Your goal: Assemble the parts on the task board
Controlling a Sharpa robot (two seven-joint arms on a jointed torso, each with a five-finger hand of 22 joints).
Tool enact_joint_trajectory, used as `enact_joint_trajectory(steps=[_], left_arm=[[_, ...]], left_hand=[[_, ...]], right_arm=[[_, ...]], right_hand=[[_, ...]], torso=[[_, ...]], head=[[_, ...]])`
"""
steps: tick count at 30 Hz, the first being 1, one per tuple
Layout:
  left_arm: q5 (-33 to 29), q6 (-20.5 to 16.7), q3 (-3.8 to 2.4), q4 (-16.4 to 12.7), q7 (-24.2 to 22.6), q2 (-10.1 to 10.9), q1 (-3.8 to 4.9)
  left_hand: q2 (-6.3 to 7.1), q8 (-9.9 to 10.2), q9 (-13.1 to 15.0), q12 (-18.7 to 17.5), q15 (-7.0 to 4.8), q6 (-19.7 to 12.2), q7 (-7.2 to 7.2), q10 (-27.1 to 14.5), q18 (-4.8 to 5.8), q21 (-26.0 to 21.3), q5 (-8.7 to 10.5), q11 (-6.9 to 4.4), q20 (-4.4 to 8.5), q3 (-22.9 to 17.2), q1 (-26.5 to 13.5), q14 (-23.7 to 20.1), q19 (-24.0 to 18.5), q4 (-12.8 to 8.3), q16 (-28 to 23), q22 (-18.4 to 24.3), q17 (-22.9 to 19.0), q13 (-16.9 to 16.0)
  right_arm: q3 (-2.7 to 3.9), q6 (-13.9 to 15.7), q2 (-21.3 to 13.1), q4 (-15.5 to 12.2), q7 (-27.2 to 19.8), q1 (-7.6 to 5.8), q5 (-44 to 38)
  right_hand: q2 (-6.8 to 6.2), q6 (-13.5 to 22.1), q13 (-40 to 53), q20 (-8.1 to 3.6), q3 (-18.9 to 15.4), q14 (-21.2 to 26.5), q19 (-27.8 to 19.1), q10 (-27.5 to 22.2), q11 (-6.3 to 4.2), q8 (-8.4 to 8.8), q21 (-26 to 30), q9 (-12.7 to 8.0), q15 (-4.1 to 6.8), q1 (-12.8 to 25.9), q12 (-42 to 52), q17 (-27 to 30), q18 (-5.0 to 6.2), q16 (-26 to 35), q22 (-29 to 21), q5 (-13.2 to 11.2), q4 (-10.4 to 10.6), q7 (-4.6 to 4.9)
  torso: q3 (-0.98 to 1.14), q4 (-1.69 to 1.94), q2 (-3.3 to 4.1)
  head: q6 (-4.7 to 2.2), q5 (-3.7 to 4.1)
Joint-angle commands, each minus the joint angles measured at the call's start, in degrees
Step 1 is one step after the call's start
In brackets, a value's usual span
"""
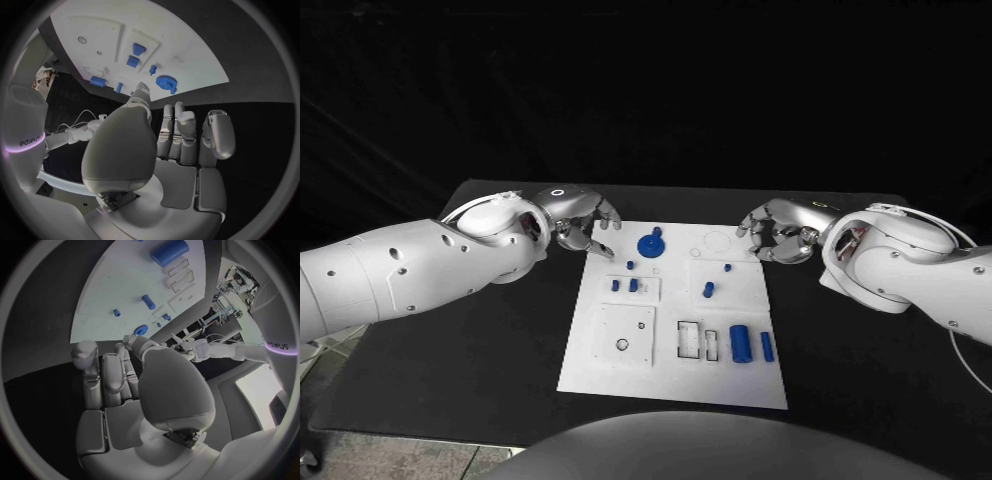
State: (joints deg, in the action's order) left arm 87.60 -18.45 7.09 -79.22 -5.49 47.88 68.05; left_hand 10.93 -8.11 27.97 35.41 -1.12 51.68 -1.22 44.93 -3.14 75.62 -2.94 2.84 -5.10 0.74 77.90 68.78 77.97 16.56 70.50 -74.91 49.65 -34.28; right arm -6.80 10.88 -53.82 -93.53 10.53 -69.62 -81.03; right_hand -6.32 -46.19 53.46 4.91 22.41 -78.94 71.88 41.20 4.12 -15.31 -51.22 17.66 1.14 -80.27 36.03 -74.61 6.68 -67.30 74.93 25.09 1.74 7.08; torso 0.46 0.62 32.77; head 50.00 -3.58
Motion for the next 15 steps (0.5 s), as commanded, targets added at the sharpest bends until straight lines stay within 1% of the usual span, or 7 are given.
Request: enact_joint_trajectory(steps=[1, 3, 4, 5, 9, 12, 15], left_arm=[[-20.92, -3.24, -0.04, -0.59, -10.10, 0.85, 0.30], [-31.14, -1.16, 0.01, -0.68, -14.52, 1.28, 0.40], [-35.71, -0.28, 0.07, -0.79, -16.60, 1.43, 0.42], [-39.82, 0.72, 0.13, -1.00, -18.46, 1.58, 0.42], [-53.49, 4.65, 0.34, -2.39, -23.51, 2.12, 0.33], [-63.27, 7.24, 0.63, -3.96, -25.99, 2.61, 0.27], [-69.16, 8.75, 0.86, -5.23, -27.28, 2.99, 0.20]], left_hand=[[-2.02, -0.67, 0.08, 1.36, 1.46, 0.45, -1.65, -3.02, -2.02, -8.52, -0.25, 1.15, -0.89, 4.19, 0.57, -11.03, -7.77, 0.14, -7.40, -7.52, -10.75, -1.45], [-3.87, -0.82, -0.04, 1.80, 4.78, 0.09, -3.53, -7.72, -4.02, -27.63, -2.74, 3.49, -2.50, 4.41, 2.91, -24.00, -27.08, 0.13, -13.09, -2.04, -13.54, -1.97], [-4.27, -1.06, -0.03, 2.17, 5.98, 0.12, -4.70, -9.70, -4.05, -34.73, -5.56, 3.93, -3.17, 4.11, 4.49, -30.28, -35.11, 0.39, -16.00, -0.19, -14.32, -2.12], [-4.94, -1.57, 0.06, 3.13, 6.86, 0.26, -5.15, -11.07, -3.54, -37.31, -7.50, 4.30, -3.55, 4.03, 5.53, -34.99, -38.79, 0.53, -18.17, 0.31, -15.12, -2.34], [-6.65, -3.32, 0.54, 5.13, 7.21, -1.60, -5.63, -17.18, -2.76, -45.91, -9.64, 3.89, -4.33, 4.68, 7.76, -43.59, -47.99, 0.03, -22.13, 3.43, -17.79, -2.14], [-7.71, -4.63, 0.81, 6.94, 7.55, -3.83, -5.51, -20.02, -2.77, -49.26, -11.38, 4.61, -5.59, 5.57, 8.73, -45.86, -48.18, -0.13, -22.15, 5.46, -18.88, -1.37], [-8.62, -5.40, 0.76, 7.86, 7.90, -5.30, -5.53, -21.50, -3.03, -50.81, -12.73, 5.01, -6.21, 6.42, 9.42, -46.74, -47.62, -0.22, -21.99, 6.38, -19.68, -0.36]], right_arm=[[-0.02, -2.73, 1.18, 0.55, 0.65, 0.20, -9.75], [-0.01, -2.72, 2.06, 1.09, 0.59, 0.80, -12.12], [-0.01, -2.62, 2.45, 1.37, 0.56, 1.18, -13.14], [-0.01, -2.49, 2.82, 1.67, 0.50, 1.59, -14.02], [-0.01, -2.32, 3.96, 2.90, 0.12, 3.07, -16.89], [-0.01, -2.28, 4.95, 4.18, -0.23, 4.15, -19.28], [-0.01, -2.13, 5.90, 5.56, -0.61, 4.81, -20.80]], right_hand=[[-0.74, 0.39, -2.34, 0.29, -0.35, 1.50, -1.46, -3.58, 0.54, -0.65, 2.35, 0.97, -0.41, 0.62, -3.04, 1.54, 1.24, 1.99, 4.14, -0.07, -0.50, -0.25], [-1.13, 0.86, -4.16, 0.57, -0.66, 2.97, -2.89, -6.07, 0.93, -0.98, 4.70, 1.59, -0.84, 0.95, -5.11, 3.02, 1.61, 3.71, 3.64, -0.09, -0.71, -0.38], [-1.35, 0.97, -4.83, 0.71, -0.89, 3.71, -3.63, -7.18, 1.04, -1.12, 5.93, 1.84, -0.98, 1.11, -5.85, 3.73, 1.79, 4.55, 3.38, -0.10, -0.81, -0.39], [-1.52, 1.16, -5.35, 0.85, -1.12, 4.31, -4.24, -8.19, 1.15, -1.17, 6.93, 2.02, -1.08, 1.17, -6.40, 4.30, 1.92, 5.18, 3.16, -0.12, -0.95, -0.49], [-1.53, 1.40, -6.37, 1.13, -1.52, 4.86, -4.70, -9.58, 1.44, -1.29, 7.66, 2.39, -1.25, 1.10, -7.08, 4.87, 1.97, 5.44, 3.09, -0.13, -1.29, -0.72], [-1.46, 1.64, -7.07, 1.23, -1.55, 4.97, -4.71, -9.87, 1.55, -0.98, 7.72, 2.38, -1.33, 1.01, -7.41, 5.07, 1.98, 5.37, 3.15, -0.07, -1.47, -0.73], [-1.39, 1.87, -7.98, 1.28, -1.45, 4.97, -4.58, -9.92, 1.57, -0.34, 7.61, 2.17, -1.36, 0.93, -7.77, 5.22, 1.98, 5.15, 3.26, -0.02, -1.70, -0.63]], torso=[[-0.03, 0.04, 0.03], [-0.12, 0.00, 0.00], [-0.13, -0.02, 0.01], [-0.19, 0.06, 0.03], [-0.23, 0.21, 0.12], [-0.41, 0.32, 0.07], [-0.31, 0.21, 0.07]], head=[[0.00, 0.14], [0.00, 0.11], [0.00, 0.09], [0.00, 0.14], [0.00, 0.39], [0.00, 0.58], [0.00, 0.50]])
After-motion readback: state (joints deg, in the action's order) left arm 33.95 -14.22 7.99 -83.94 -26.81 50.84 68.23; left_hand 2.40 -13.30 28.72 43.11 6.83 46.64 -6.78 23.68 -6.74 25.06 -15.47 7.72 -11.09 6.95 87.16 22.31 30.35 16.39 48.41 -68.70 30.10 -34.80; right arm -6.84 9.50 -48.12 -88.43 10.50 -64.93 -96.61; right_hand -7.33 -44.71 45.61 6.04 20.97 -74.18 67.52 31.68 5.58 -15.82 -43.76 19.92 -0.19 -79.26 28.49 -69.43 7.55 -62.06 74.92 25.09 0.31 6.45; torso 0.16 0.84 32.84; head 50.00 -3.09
